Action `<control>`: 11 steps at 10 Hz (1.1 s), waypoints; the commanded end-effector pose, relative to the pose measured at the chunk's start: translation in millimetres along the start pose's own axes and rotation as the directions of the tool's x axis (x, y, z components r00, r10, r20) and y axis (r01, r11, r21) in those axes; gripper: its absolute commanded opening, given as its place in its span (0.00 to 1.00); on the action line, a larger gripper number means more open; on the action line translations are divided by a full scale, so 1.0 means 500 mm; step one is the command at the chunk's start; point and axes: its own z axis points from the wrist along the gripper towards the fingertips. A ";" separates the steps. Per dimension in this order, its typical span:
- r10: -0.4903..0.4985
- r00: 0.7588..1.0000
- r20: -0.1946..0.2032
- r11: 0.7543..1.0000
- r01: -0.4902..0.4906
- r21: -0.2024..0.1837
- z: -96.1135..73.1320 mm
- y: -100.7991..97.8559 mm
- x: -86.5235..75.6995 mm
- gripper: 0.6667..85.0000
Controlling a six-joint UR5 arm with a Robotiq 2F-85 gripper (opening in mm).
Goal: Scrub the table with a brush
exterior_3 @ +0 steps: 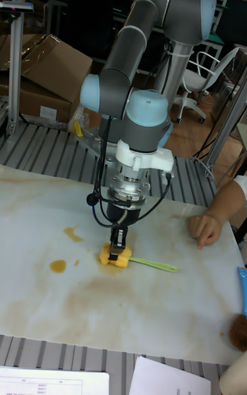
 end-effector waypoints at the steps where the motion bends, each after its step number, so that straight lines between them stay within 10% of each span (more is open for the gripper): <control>1: 0.213 0.976 0.042 0.976 -0.211 -0.043 -0.007 0.014 -0.013 0.01; 4: 0.270 0.961 0.054 0.963 -0.270 0.000 -0.006 -0.019 -0.008 0.01; 8: -0.083 0.992 -0.091 0.995 0.088 0.053 -0.043 -0.114 0.184 0.01; 11: -0.169 0.984 -0.062 0.977 0.176 0.123 -0.008 -0.149 0.168 0.01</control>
